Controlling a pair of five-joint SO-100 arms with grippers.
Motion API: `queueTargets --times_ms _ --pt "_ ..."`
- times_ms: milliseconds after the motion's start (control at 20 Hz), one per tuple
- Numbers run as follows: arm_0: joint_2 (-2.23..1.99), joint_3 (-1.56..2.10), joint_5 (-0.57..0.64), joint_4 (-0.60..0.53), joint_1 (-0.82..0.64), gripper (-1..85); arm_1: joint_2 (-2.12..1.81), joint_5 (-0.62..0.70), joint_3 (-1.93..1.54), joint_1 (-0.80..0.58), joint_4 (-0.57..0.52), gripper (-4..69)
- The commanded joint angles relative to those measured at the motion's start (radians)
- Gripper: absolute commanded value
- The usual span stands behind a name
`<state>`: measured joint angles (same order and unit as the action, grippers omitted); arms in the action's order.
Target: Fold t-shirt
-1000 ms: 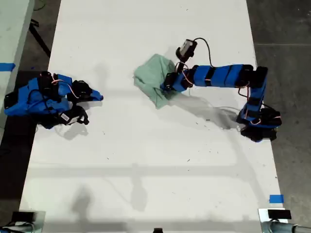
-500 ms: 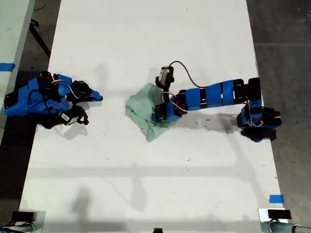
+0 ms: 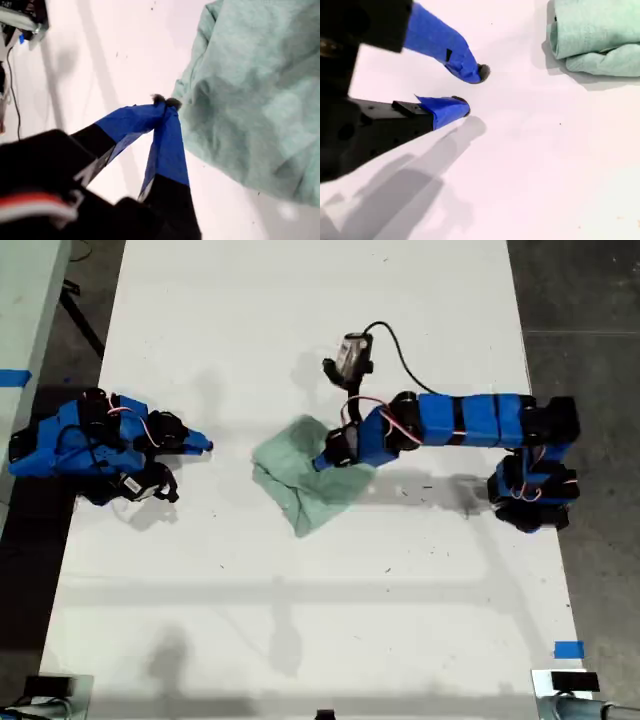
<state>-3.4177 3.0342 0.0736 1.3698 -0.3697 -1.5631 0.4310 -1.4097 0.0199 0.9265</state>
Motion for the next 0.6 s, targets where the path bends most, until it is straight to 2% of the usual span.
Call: queueTargets --times_ms 0,250,400,450,500,550 --pt "-0.006 -0.009 -0.002 0.003 0.021 9.9 -0.457 -0.054 -0.299 -0.018 0.031 -1.3" --pt "-0.006 -0.009 0.003 0.003 0.040 9.9 -1.243 -0.241 -1.186 -0.112 0.015 -1.2" --pt "-0.006 -0.009 0.003 0.003 0.040 9.9 -1.669 -0.331 -1.497 -0.127 0.153 -1.2" --pt "-0.006 -0.009 0.003 0.003 0.040 9.9 -1.858 -0.393 -1.589 -0.132 0.270 -1.2" --pt "-0.006 -0.009 0.003 0.003 0.040 9.9 -1.875 -0.433 -1.640 -0.138 0.313 -1.3" --pt "-0.006 -0.009 0.003 0.003 0.040 9.9 -1.844 -0.399 -1.652 -0.138 0.293 -1.3"
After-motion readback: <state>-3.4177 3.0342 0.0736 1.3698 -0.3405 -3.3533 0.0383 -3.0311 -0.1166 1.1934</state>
